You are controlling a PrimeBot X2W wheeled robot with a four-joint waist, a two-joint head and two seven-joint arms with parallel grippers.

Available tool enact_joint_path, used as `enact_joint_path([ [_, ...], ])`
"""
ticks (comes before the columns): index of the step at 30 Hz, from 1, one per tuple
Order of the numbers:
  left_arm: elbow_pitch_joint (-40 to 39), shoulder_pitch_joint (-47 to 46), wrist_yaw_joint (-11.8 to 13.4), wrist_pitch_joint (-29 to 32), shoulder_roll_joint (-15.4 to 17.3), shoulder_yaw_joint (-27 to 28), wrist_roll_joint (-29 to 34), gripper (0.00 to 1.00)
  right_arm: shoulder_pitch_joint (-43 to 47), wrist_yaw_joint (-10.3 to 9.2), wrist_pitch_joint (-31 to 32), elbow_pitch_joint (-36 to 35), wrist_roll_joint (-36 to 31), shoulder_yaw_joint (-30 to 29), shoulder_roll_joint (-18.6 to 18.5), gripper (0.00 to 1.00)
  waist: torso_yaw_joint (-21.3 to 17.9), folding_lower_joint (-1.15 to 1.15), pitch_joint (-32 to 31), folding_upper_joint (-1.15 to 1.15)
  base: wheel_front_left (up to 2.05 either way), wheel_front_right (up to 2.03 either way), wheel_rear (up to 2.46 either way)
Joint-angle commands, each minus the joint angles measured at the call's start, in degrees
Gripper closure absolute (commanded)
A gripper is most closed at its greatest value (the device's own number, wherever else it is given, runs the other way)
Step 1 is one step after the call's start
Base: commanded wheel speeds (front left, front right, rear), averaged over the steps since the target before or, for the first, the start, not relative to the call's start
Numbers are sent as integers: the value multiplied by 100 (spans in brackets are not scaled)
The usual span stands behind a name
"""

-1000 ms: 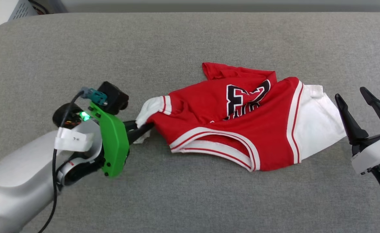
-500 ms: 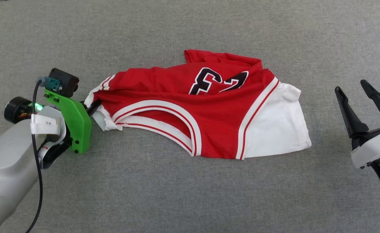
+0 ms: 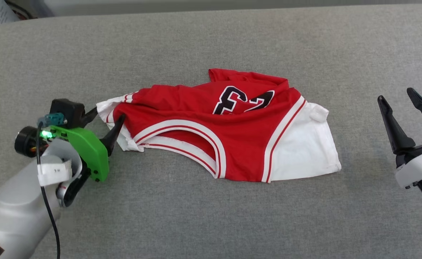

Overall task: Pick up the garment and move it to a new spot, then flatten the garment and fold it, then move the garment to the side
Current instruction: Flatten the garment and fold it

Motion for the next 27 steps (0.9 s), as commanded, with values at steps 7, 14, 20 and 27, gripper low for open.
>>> enact_joint_path([
  [7, -1162, 916, 1099, -366, 106, 674, 360, 0, 177, -4, 195, -452, -140, -312, -195, 0, 383, 0, -630, 0, 0, 0, 0],
  [14, -2738, 2257, 2306, -371, -180, 2235, 1758, 0, 73, -4, 675, -922, -189, -464, -544, 0, 594, 0, -775, 0, 0, 0, 0],
  [20, -3262, 3195, 2614, -372, -692, 3218, 2855, 0, -235, -4, 1763, -1060, 173, 23, -1051, 0, 666, 0, -803, 0, 0, 0, 0],
  [27, -3563, 3810, 2480, -373, -1318, 3946, 3811, 0, -494, -4, 3864, -886, 1005, 788, -1521, 0, 767, 0, -735, 0, 0, 0, 0],
])
